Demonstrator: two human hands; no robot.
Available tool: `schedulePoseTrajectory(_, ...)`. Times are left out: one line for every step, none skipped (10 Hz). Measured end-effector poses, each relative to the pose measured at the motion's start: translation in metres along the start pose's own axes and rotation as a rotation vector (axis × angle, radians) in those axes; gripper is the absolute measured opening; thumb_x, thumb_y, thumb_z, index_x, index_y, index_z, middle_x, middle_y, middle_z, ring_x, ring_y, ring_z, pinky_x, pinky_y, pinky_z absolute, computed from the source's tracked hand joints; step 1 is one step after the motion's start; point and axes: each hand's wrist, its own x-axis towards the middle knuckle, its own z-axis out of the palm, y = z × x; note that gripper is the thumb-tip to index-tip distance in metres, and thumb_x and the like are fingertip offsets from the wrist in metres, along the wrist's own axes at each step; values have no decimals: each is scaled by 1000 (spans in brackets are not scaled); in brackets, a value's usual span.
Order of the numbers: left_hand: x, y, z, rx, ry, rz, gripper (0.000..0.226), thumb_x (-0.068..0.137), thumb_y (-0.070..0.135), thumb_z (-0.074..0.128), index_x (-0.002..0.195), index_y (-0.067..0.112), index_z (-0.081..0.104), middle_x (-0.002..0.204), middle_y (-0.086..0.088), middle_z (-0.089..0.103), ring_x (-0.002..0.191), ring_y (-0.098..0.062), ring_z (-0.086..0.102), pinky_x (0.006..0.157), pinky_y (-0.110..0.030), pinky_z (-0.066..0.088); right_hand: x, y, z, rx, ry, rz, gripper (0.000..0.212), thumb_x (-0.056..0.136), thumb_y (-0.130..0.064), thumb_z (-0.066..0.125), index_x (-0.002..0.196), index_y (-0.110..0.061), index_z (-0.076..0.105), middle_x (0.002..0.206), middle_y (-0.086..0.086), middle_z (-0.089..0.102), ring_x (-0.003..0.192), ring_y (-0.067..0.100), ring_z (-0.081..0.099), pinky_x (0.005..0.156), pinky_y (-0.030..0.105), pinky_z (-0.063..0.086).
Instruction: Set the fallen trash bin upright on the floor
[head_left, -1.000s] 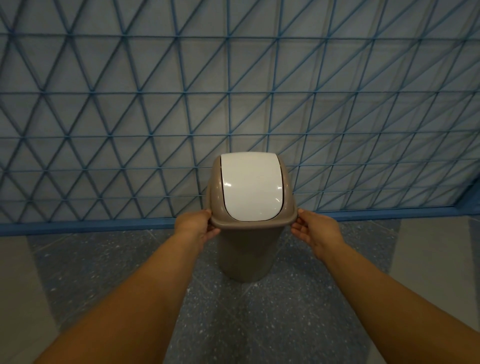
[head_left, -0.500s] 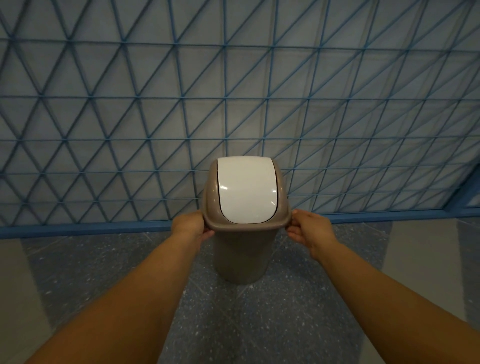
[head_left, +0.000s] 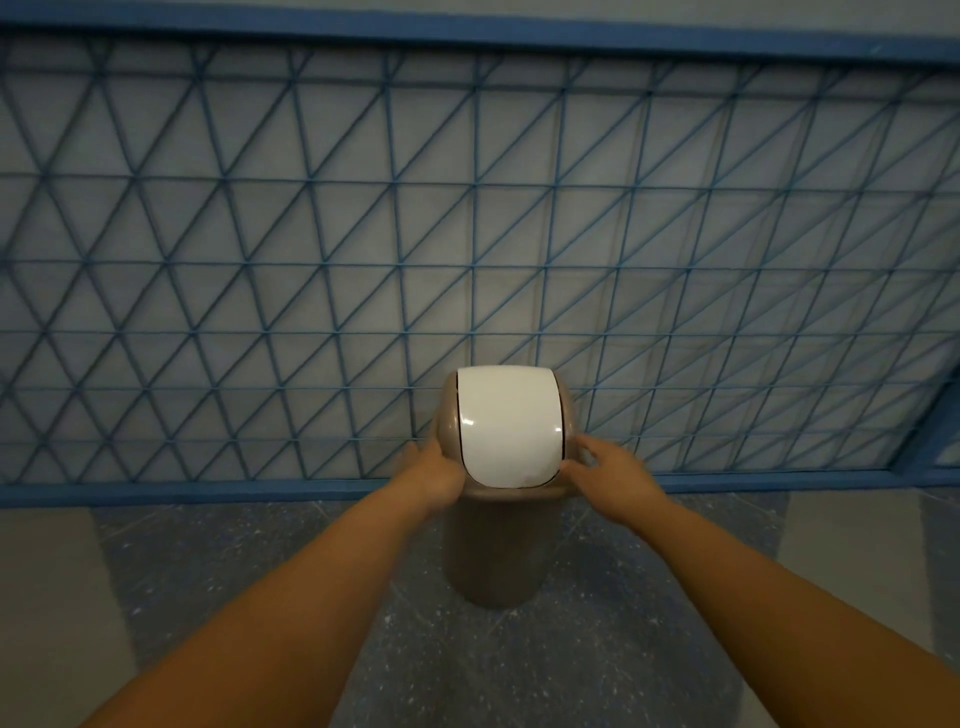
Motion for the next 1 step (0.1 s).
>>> schedulePoseTrajectory(-11,4,-7,348,76,12,69,90,33,41,151,13,16,159,-20,10,147,-37,6,119,-51,13,-4,-17,-6,-164,-82,-103,50,88,-31,56,135,-16,46,137,12,52,110,20,51,91,29,42)
